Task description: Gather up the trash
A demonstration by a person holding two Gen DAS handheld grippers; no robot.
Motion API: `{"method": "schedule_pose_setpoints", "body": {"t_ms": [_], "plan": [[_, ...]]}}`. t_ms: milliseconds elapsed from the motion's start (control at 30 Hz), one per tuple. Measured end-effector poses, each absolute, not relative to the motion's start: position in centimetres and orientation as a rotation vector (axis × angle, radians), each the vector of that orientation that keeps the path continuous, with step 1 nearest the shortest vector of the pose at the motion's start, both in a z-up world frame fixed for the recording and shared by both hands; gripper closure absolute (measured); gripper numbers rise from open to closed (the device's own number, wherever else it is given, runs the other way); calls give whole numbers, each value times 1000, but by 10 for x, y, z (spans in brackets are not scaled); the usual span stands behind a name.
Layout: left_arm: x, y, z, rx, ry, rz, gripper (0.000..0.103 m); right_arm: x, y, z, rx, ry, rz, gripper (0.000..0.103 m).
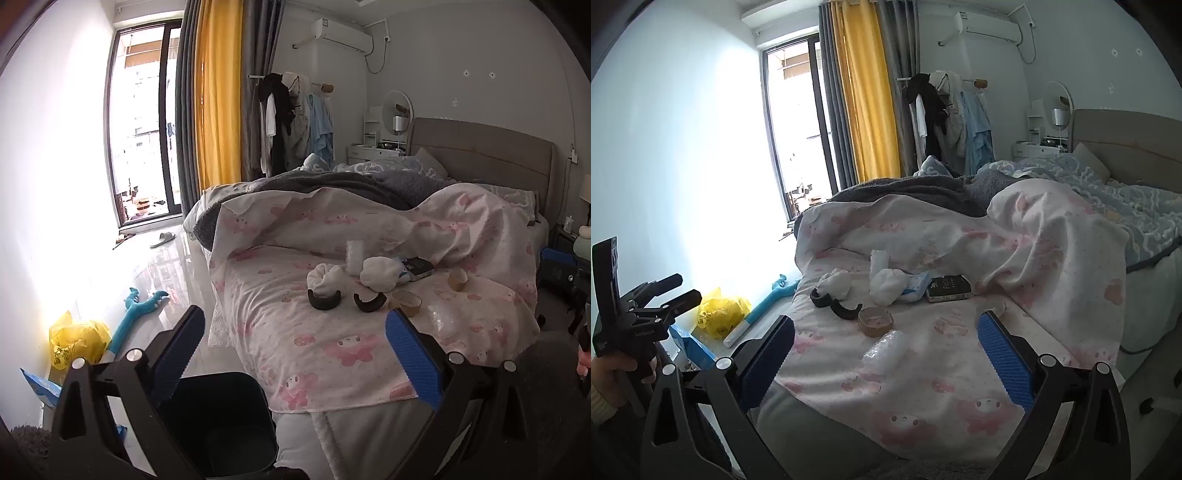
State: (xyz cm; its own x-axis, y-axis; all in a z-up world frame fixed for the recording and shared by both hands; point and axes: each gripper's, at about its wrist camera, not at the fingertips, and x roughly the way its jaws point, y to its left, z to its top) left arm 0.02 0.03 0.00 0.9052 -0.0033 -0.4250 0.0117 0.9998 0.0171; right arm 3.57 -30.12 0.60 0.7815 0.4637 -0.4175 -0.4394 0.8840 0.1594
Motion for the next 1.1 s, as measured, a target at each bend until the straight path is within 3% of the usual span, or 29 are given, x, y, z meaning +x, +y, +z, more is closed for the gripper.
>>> {"method": "schedule_pose_setpoints", "body": {"t_ms": [1100], "plan": [[0,0,0,24,438,-7,3,36,-298,4,43,468,487,3]]}}
